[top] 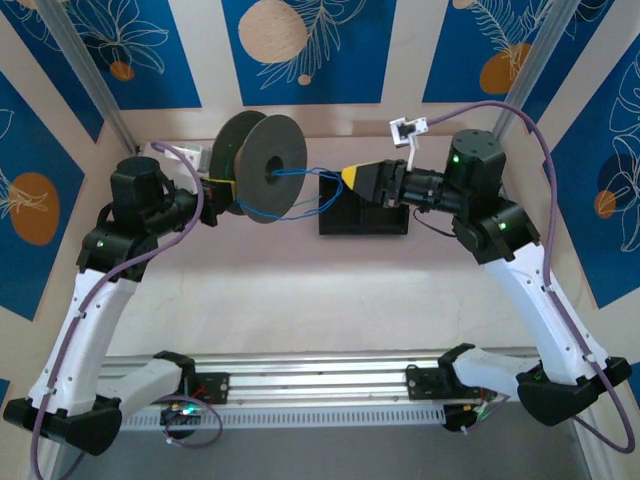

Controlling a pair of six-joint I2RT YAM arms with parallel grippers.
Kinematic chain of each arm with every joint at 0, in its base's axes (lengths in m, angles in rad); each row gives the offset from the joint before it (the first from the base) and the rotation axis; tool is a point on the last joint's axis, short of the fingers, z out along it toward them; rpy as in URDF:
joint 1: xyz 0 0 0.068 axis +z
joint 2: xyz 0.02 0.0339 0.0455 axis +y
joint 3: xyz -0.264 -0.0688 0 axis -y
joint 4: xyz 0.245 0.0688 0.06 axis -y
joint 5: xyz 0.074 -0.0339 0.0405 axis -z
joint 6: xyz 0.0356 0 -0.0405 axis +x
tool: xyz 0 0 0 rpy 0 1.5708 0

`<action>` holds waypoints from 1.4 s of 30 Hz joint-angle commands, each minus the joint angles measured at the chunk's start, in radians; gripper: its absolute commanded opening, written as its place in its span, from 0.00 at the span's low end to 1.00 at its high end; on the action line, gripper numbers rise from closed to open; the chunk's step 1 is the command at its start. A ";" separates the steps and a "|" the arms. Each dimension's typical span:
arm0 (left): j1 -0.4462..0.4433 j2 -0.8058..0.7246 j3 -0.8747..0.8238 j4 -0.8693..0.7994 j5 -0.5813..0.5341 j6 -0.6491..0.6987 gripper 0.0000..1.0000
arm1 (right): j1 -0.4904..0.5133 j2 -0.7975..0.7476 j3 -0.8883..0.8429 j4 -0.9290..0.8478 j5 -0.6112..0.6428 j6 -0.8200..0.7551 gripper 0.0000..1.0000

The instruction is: Wrap the cables

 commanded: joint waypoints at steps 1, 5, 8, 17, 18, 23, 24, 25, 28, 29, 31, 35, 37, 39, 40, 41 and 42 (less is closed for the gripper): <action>0.005 0.001 0.090 0.051 0.083 0.034 0.00 | 0.104 0.008 0.033 -0.196 0.127 -0.353 0.35; 0.006 0.010 0.112 0.016 0.092 0.048 0.00 | 0.217 -0.032 -0.025 -0.138 0.347 -0.540 0.44; 0.003 0.011 0.118 -0.001 0.100 0.053 0.00 | 0.256 -0.064 -0.077 -0.042 0.417 -0.619 0.49; 0.003 0.023 0.125 -0.036 0.111 0.065 0.00 | 0.273 -0.058 -0.069 0.023 0.439 -0.801 0.52; 0.003 0.024 0.127 -0.041 0.114 0.067 0.00 | 0.273 -0.060 -0.074 0.033 0.435 -0.823 0.52; 0.003 0.029 0.135 -0.046 0.128 0.066 0.00 | 0.280 -0.030 -0.063 0.033 0.381 -0.934 0.56; 0.003 0.030 0.136 -0.050 0.130 0.069 0.00 | 0.284 -0.019 -0.059 0.038 0.395 -0.947 0.57; 0.003 0.030 0.138 -0.052 0.134 0.069 0.00 | 0.286 -0.010 -0.051 0.042 0.405 -0.959 0.58; 0.003 0.030 0.140 -0.060 0.131 0.074 0.00 | 0.297 0.012 -0.030 0.059 0.447 -0.991 0.59; 0.004 0.028 0.140 -0.064 0.131 0.076 0.00 | 0.300 0.017 -0.025 0.062 0.453 -1.007 0.59; 0.003 0.028 0.140 -0.067 0.134 0.077 0.00 | 0.303 0.021 -0.024 0.080 0.460 -1.018 0.59; 0.003 0.030 0.138 -0.073 0.140 0.083 0.00 | 0.302 0.055 0.013 0.056 0.452 -1.037 0.56; 0.003 0.030 0.138 -0.072 0.143 0.082 0.00 | 0.304 0.073 0.031 0.050 0.455 -1.037 0.47; 0.002 0.031 0.137 -0.074 0.140 0.082 0.00 | 0.304 0.081 0.040 0.060 0.446 -1.034 0.39; 0.003 0.028 0.135 -0.074 0.139 0.083 0.00 | 0.304 0.084 0.045 0.061 0.441 -1.031 0.36; 0.002 0.029 0.134 -0.073 0.137 0.083 0.00 | 0.303 0.088 0.053 0.062 0.440 -1.029 0.33; 0.003 0.027 0.134 -0.072 0.137 0.083 0.00 | 0.304 0.094 0.057 0.056 0.440 -1.030 0.30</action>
